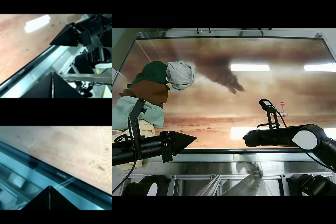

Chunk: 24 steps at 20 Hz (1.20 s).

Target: Fold the shirts.

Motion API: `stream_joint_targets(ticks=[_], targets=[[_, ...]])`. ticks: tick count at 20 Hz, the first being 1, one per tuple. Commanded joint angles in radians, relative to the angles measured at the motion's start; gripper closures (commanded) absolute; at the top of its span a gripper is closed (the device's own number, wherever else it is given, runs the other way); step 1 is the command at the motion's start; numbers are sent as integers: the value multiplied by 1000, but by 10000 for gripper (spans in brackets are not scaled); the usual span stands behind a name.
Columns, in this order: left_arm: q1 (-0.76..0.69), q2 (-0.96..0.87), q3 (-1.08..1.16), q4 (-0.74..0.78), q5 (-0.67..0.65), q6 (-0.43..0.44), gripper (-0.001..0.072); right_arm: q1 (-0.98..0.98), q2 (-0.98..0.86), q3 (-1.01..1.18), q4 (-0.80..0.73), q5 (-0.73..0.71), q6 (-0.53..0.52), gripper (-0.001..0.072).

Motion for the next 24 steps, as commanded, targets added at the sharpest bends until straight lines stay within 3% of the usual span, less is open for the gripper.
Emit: stream_joint_targets(ticks=[1,12,18,19,22,23,24], targets=[[0,1,-3,-1,1,0,688,1,-1,-1,0,-2,0,690],[0,1,-3,-6,6,1,689,1,-14,-2,52,-18,1,690],[1,-2,-2,-47,137,12,689,1,-80,-2,190,-25,0,689],[3,-18,15,3,185,4,689,-2,-90,0,190,-73,-24,690],[96,-198,184,342,299,-109,686,-84,-132,67,190,-161,-117,689],[158,-283,258,412,283,-113,470,-134,-150,106,190,-132,-151,665],[218,-368,327,430,270,-110,193,-193,-172,150,190,-99,-183,461]])
